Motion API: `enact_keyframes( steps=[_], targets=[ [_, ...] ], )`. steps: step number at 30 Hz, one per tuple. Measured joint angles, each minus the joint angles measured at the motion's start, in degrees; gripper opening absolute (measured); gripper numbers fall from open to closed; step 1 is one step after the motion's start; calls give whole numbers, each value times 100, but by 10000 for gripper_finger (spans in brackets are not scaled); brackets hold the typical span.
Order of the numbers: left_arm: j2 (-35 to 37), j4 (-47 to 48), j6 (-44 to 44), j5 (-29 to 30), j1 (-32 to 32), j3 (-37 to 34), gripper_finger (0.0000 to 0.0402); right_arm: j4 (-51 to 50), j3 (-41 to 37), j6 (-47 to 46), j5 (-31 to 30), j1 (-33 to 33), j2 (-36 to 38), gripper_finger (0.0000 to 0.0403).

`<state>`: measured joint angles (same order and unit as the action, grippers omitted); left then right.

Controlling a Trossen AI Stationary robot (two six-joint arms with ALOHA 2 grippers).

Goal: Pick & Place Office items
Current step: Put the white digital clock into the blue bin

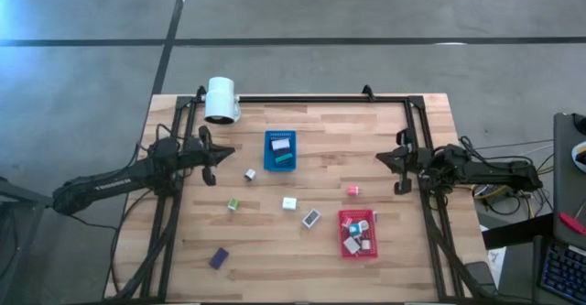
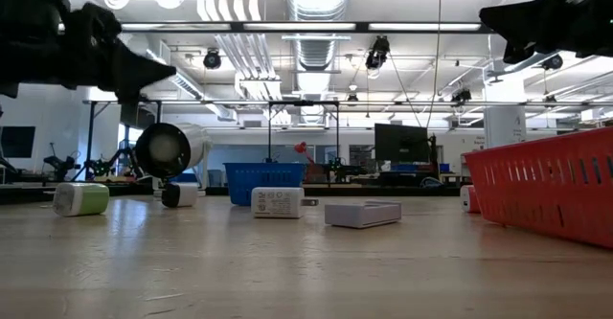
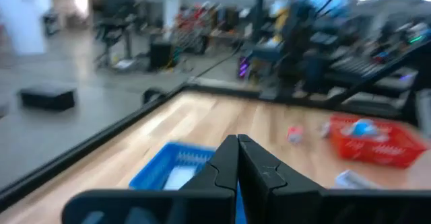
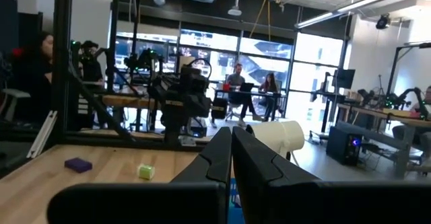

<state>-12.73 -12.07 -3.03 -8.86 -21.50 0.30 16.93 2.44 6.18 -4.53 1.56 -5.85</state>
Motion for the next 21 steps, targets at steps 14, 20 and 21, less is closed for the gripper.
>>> enact_keyframes(
  steps=[14,20,21],
  targets=[
    [-2369,-381,26,-101,818,1794,3,0,2,-160,-2,-4,1,8],
    [-4407,151,320,-101,1105,3206,13,-9,2,-173,0,-4,2,8],
    [-4767,318,402,-102,1136,3495,14,-21,2,-173,0,-4,0,8]
  ],
)
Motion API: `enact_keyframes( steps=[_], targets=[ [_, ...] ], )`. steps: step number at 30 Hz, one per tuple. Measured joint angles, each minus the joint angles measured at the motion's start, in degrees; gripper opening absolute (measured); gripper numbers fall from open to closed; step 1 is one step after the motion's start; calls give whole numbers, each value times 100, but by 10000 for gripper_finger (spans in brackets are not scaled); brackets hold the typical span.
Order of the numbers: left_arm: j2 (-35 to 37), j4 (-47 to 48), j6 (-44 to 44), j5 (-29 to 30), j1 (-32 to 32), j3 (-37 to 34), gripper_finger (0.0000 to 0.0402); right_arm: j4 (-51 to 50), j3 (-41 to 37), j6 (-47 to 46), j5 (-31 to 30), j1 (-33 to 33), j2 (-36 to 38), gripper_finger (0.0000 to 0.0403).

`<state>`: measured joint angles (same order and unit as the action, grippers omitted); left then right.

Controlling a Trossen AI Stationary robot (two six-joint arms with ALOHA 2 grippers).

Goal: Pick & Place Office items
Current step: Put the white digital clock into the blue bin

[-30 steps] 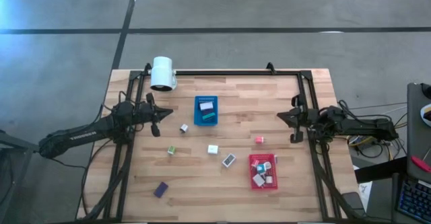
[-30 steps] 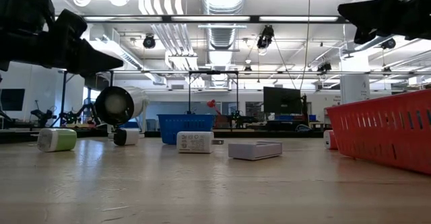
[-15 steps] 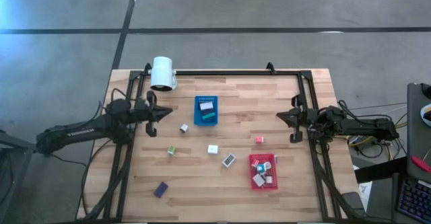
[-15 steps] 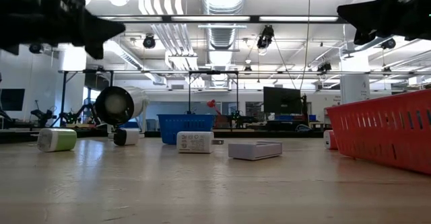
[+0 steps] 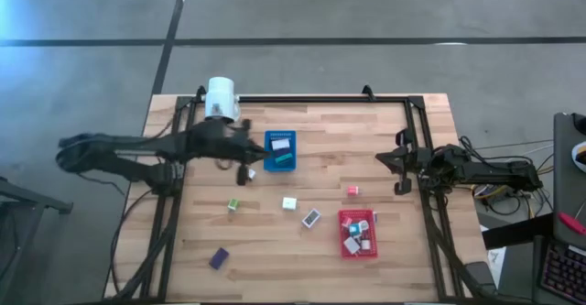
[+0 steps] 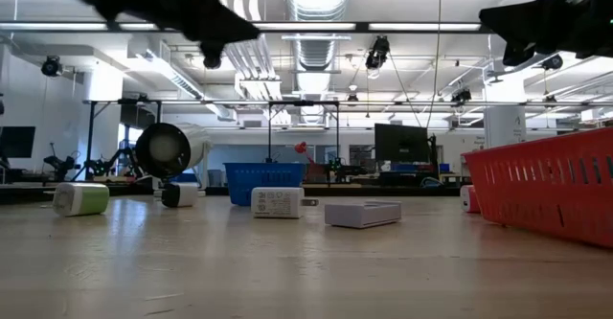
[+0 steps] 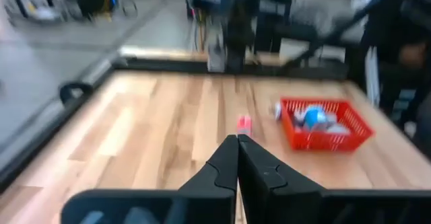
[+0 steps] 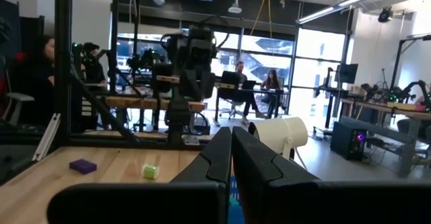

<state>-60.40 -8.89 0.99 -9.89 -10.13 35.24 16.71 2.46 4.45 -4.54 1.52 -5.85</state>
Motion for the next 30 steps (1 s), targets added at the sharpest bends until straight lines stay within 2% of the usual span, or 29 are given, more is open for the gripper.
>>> enact_keyframes(
  steps=[3,6,10,13,18,22,26,30],
  targets=[
    [-993,784,333,-331,109,891,15,-45,0,0,2,0,2,8],
    [-1942,1523,1215,-773,329,1739,16,-133,0,0,2,0,2,8],
    [-3030,1748,1775,-820,674,2528,21,-152,2,0,4,0,2,8],
    [-3704,1783,1956,-819,842,3026,42,-153,2,0,5,0,6,8],
    [-4503,2215,2325,-954,953,3813,119,-159,2,-37,9,0,6,8],
    [-4931,2547,2780,-1055,1066,4320,200,-164,4,-39,15,0,11,8],
    [-5256,2975,2886,-1402,1222,4714,286,-171,4,-39,22,0,11,8],
    [-5542,3191,2907,-1398,1428,4944,363,-173,4,-39,22,0,8,8]
  ],
)
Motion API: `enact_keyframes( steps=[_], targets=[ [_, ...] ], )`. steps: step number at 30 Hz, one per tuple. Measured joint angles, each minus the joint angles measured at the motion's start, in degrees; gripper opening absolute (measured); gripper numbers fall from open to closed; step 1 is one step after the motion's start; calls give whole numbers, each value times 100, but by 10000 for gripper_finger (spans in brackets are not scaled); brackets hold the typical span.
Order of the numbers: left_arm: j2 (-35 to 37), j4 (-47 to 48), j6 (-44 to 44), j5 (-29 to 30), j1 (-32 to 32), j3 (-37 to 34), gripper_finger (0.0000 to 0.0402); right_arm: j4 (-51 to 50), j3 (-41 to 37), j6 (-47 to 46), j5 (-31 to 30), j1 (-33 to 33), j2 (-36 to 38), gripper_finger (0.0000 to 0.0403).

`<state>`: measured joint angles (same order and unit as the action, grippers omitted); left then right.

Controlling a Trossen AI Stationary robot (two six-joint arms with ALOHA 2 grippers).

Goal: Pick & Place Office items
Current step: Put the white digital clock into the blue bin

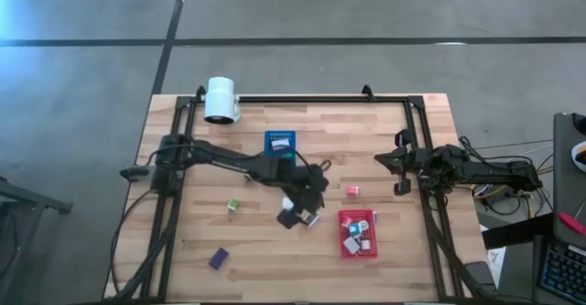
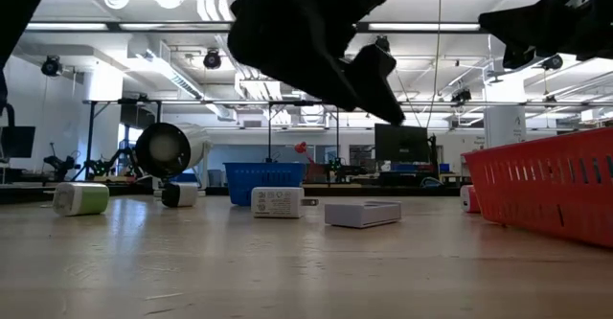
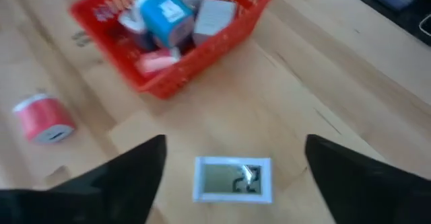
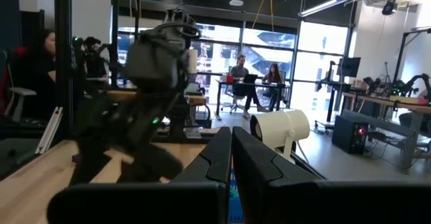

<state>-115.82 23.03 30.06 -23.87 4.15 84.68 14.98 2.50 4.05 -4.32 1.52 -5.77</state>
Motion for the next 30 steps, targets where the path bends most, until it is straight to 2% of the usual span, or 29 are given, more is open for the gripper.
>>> enact_keyframes(
  steps=[3,6,12,24,30],
  targets=[
    [-217,8,42,399,161,90,394,-15,2,-8,0,2,-3,8],
    [-451,180,83,837,259,207,392,-18,2,-47,2,1,3,8],
    [-740,402,15,992,257,385,398,-15,2,-66,0,0,5,8],
    [-919,403,266,1006,236,324,400,-9,2,-44,0,0,5,8],
    [-1100,398,410,718,207,331,400,-11,2,-48,0,0,5,8]
  ],
)
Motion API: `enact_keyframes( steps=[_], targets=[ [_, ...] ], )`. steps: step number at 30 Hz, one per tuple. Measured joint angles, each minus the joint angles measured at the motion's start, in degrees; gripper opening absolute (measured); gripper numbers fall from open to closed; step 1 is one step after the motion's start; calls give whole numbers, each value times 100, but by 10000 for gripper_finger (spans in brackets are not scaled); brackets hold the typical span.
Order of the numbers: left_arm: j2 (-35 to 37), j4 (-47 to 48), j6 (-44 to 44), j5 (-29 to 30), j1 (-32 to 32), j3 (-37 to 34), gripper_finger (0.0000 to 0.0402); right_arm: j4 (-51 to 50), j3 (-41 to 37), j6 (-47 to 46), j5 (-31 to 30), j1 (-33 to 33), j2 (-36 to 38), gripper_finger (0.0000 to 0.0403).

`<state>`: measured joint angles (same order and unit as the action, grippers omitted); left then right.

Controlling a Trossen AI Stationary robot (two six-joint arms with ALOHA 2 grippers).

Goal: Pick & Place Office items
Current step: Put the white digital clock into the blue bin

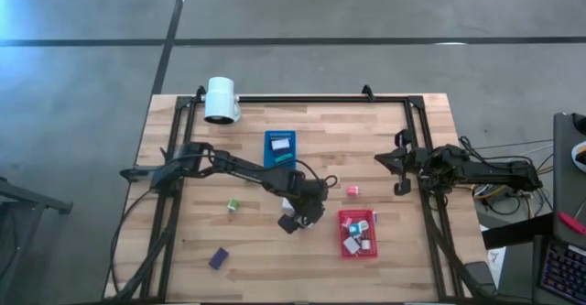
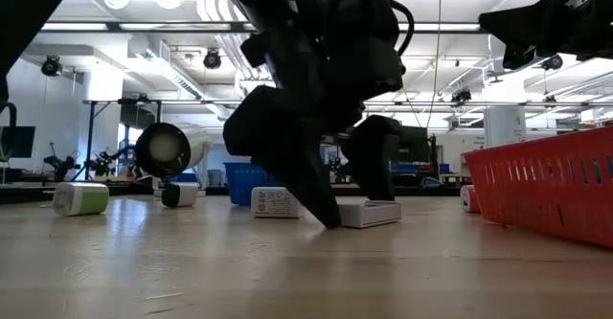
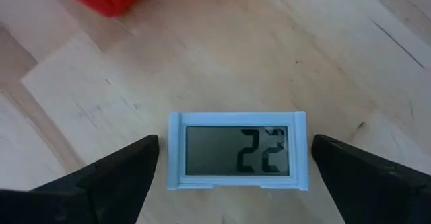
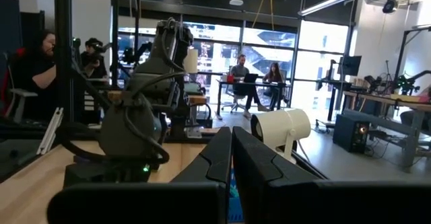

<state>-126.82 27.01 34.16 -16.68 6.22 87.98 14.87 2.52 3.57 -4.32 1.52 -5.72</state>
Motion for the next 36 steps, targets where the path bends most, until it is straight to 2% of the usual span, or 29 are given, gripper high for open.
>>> enact_keyframes(
  steps=[5,8,15,22,30,33,36],
  targets=[
    [-59,-20,105,-218,-35,9,393,0,0,2,0,0,0,8],
    [-64,-29,150,-285,-44,9,376,-2,0,4,-2,0,-2,8],
    [-70,-29,384,-491,-40,7,285,-9,0,2,-2,0,-2,8],
    [36,91,297,-503,-37,-15,284,-114,0,-7,-2,0,-5,8],
    [863,196,141,-499,-66,-218,284,-121,0,-15,-6,2,-13,8],
    [1436,-218,54,-502,-135,-706,284,-122,0,-15,-4,2,-11,8],
    [2263,-1063,-206,-698,-292,-1499,284,-122,0,-44,-3,2,-13,8]
  ],
)
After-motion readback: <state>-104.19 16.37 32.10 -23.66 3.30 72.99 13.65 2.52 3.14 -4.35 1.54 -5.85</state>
